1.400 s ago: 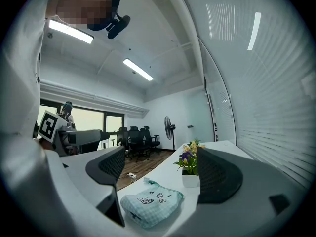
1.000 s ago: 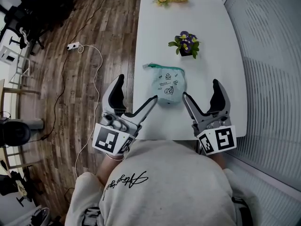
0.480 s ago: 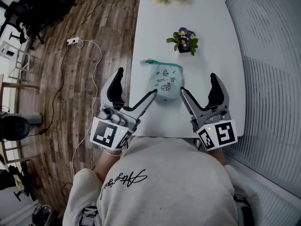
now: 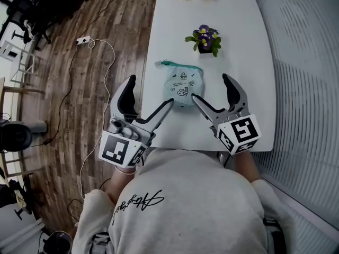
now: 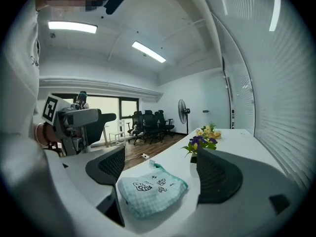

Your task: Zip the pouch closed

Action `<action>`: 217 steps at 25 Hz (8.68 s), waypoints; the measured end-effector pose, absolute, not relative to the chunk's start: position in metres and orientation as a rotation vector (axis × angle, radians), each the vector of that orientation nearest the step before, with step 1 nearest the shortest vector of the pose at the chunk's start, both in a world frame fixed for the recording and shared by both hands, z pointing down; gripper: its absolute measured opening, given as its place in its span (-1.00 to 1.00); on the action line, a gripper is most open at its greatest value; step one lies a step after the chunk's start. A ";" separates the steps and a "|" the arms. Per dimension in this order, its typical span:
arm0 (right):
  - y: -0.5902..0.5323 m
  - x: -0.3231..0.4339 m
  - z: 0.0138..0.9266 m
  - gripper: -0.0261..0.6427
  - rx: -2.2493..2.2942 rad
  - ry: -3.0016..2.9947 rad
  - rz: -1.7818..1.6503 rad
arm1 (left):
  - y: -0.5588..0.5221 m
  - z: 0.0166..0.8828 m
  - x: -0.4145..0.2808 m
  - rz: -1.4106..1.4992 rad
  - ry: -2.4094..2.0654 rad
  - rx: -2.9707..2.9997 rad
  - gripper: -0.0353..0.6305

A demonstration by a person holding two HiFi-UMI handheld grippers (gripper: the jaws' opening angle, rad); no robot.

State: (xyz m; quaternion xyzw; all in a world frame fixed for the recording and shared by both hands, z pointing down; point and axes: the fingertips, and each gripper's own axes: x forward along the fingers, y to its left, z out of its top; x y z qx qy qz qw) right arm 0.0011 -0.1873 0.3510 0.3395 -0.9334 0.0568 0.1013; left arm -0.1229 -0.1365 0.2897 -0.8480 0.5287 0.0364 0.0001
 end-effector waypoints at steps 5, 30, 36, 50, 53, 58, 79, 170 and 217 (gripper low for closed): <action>-0.189 -0.023 0.390 0.39 0.780 -2.701 0.233 | -0.133 0.291 -0.124 0.122 1.686 -2.660 0.43; -0.246 -0.048 0.515 0.33 0.591 -2.338 0.268 | -0.132 0.299 -0.120 0.092 1.705 -2.683 0.43; -0.243 -0.048 0.521 0.10 0.588 -2.314 0.238 | -0.138 0.299 -0.116 0.089 1.702 -2.687 0.43; -0.236 -0.036 0.516 -0.82 0.606 -2.302 0.144 | -0.144 0.305 -0.106 0.123 1.698 -2.718 0.43; -0.232 -0.032 0.509 -0.86 0.601 -2.308 0.070 | -0.147 0.303 -0.105 0.113 1.700 -2.713 0.42; -0.219 -0.023 0.494 -0.87 0.613 -2.337 0.002 | -0.149 0.301 -0.103 0.110 1.700 -2.711 0.42; -0.187 0.005 0.373 -0.88 0.691 -2.621 -0.330 | -0.165 0.310 -0.112 -0.073 1.710 -2.666 0.42; -0.194 -0.015 0.305 -0.51 0.188 -2.106 -1.171 | -0.180 0.315 -0.029 -0.369 1.221 -2.699 -0.85; -0.212 0.002 0.334 -0.91 0.139 -1.738 -1.346 | -0.193 0.324 -0.018 -0.617 1.084 -2.596 -0.86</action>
